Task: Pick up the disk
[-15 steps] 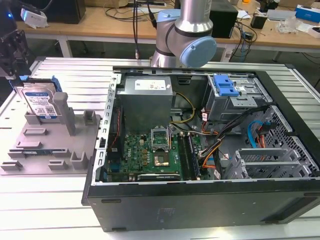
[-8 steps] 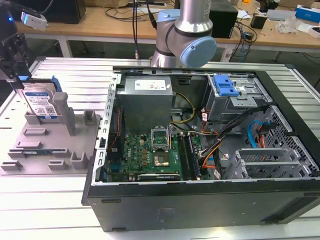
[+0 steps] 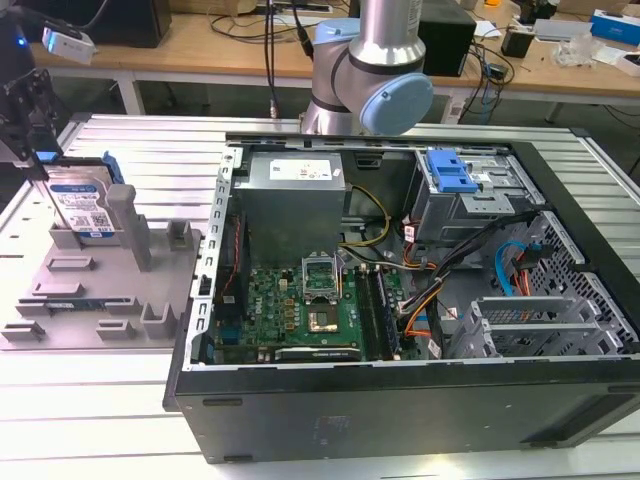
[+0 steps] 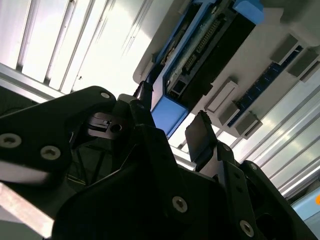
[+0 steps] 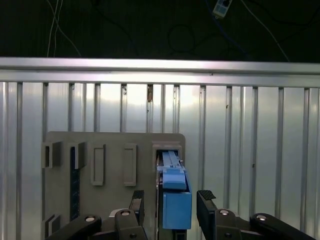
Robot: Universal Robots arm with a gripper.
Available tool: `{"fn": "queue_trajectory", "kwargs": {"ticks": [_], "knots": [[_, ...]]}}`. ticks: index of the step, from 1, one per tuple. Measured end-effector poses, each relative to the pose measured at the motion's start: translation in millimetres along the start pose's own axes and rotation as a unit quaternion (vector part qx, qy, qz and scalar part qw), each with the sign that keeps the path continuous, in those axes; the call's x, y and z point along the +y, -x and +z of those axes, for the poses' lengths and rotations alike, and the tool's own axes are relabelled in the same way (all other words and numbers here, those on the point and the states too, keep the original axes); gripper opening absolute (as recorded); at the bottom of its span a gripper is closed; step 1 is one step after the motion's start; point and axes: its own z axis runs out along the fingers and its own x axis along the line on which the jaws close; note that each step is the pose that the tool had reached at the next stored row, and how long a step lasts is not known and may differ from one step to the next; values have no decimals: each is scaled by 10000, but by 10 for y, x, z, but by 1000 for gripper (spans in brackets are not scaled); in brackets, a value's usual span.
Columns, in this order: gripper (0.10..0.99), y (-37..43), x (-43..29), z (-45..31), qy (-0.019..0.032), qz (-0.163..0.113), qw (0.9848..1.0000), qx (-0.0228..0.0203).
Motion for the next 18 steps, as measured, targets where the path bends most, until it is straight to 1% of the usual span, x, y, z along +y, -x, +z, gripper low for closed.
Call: {"fn": "queue_trajectory", "kwargs": {"ticks": [8,18], "knots": [[541,-4,-6,29,1,0,10000,0],[541,-2,-15,108,1,0,10000,0]]}}
